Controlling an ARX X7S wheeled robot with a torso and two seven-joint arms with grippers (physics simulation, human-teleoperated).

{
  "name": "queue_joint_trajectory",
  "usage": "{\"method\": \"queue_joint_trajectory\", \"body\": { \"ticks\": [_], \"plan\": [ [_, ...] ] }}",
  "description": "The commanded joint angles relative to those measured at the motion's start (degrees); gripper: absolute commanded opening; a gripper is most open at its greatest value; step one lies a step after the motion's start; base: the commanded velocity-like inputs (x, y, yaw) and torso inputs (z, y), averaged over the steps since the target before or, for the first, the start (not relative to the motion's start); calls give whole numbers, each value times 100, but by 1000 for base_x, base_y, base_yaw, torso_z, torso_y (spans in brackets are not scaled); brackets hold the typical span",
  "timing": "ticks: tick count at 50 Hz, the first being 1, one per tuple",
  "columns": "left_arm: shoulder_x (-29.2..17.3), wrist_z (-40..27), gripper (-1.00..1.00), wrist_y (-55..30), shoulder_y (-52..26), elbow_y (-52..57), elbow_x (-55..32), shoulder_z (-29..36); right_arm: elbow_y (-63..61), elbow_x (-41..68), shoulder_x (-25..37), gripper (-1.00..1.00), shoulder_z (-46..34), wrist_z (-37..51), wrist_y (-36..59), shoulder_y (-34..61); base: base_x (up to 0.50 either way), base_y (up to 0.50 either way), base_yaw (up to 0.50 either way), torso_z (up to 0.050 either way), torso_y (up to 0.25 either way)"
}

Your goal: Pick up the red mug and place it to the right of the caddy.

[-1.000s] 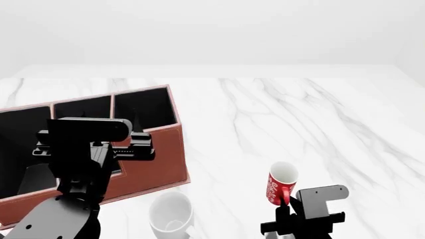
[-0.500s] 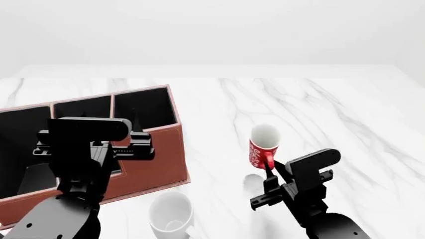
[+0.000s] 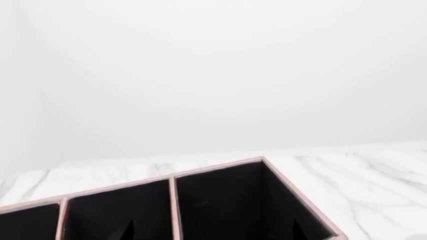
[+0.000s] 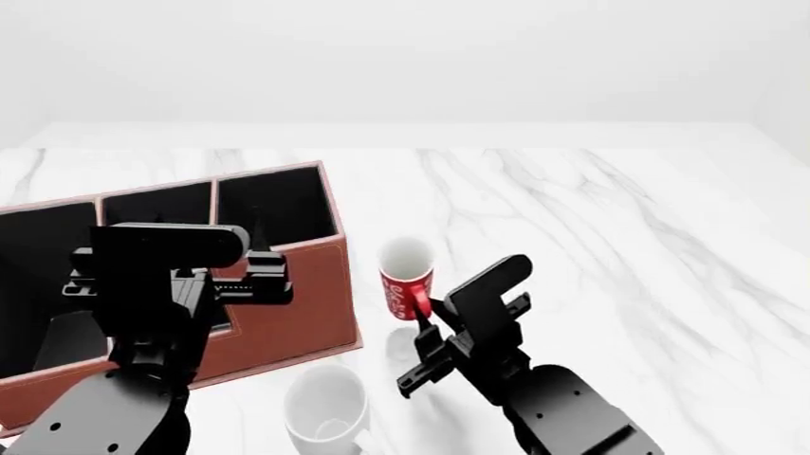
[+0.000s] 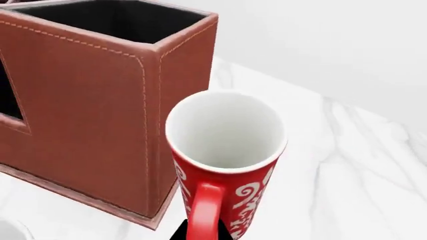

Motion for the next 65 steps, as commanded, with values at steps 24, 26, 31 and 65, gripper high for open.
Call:
{"method": "queue_joint_trajectory", "body": {
  "ticks": [24,26,31,65],
  "plan": [
    [-33,-32,100,148,83,-81,-65,10,1739,-222,-840,-100,-413,138,-358,707,0,0,0,0,0],
    [-34,-32,100,166,92,-92,-69,2,1883,-244,-860,-100,-420,159,-436,732,0,0,0,0,0],
    [-43,-37,100,194,122,-97,-75,1,2103,-282,-881,-100,-445,200,-569,772,0,0,0,0,2],
    [-96,-105,100,193,137,-64,-171,-29,3460,-265,-1071,-100,-570,397,-643,1255,0,0,0,0,1]
  ]
}}
